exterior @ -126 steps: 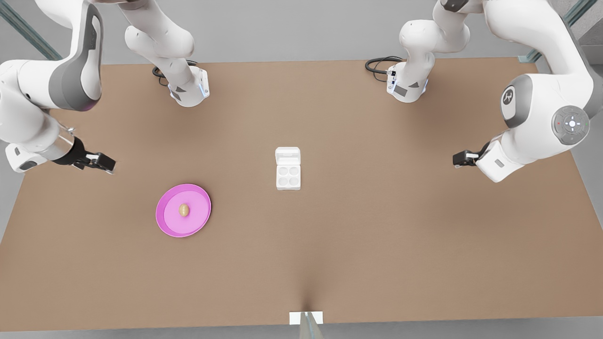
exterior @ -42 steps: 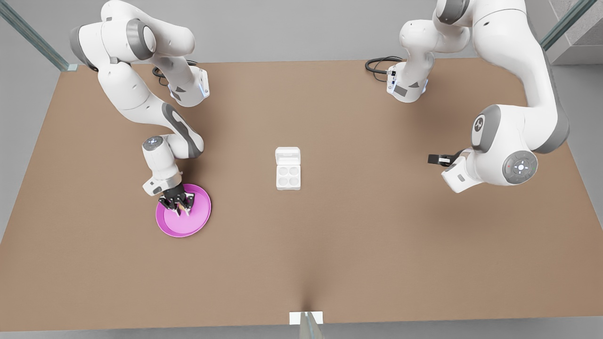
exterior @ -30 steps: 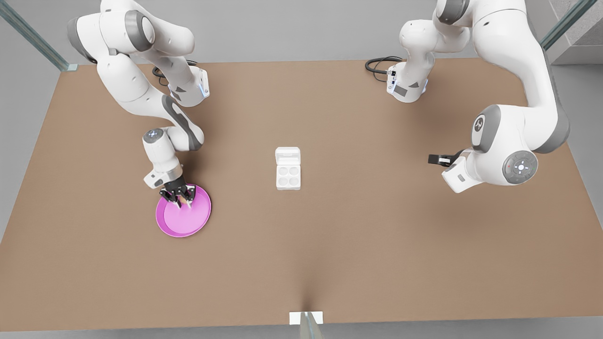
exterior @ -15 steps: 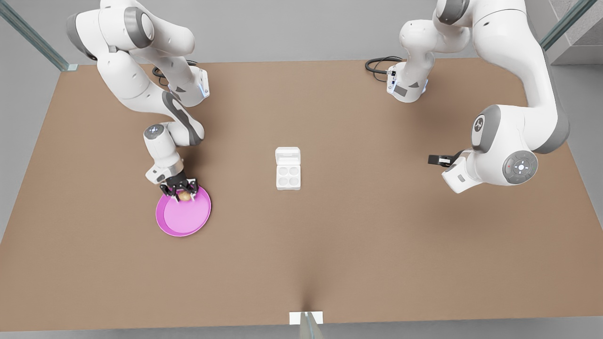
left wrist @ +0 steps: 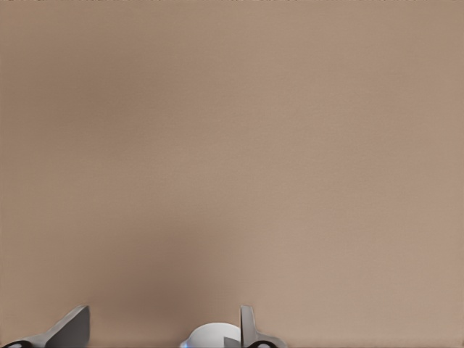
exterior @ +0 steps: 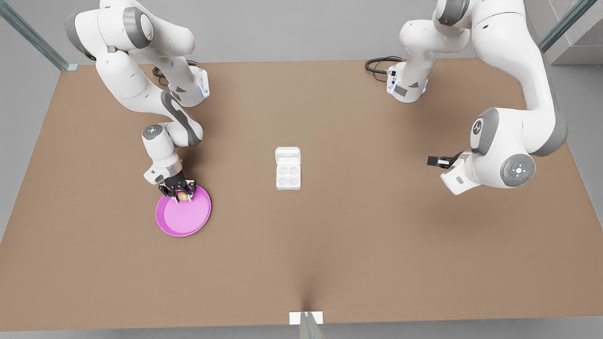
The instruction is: Pack egg into the box and close the box lid
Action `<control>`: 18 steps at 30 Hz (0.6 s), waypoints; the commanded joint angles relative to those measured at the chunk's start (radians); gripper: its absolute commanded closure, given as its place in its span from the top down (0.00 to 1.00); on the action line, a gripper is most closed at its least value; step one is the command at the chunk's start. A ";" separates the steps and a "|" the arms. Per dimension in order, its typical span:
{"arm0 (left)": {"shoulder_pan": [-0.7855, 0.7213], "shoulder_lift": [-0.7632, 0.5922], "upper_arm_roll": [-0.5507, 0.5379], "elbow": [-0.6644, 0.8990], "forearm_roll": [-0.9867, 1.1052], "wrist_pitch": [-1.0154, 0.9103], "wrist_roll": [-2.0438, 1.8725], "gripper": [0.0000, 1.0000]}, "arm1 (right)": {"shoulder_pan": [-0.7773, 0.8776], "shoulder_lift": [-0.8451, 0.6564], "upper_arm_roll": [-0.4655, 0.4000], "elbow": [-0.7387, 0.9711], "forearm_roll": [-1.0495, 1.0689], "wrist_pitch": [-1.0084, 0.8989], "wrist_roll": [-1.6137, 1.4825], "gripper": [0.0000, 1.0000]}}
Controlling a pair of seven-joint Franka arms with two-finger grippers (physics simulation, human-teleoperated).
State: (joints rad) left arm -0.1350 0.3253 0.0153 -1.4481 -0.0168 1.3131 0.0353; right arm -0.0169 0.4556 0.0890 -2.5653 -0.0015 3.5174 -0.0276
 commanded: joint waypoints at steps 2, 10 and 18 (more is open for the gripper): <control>0.000 0.000 0.000 0.000 -0.002 0.000 0.000 1.00 | -0.002 0.000 0.000 0.000 0.000 0.000 0.000 0.62; 0.000 0.001 0.000 0.000 -0.002 0.000 -0.002 1.00 | -0.003 0.015 0.000 0.004 0.000 0.000 -0.012 0.60; 0.000 0.001 0.000 0.011 -0.002 0.002 -0.002 1.00 | -0.006 0.006 0.000 0.019 0.000 0.000 -0.020 0.57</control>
State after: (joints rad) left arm -0.1350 0.3280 0.0153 -1.4350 -0.0183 1.3146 0.0338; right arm -0.0233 0.4630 0.0891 -2.5398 -0.0051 3.5179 -0.0456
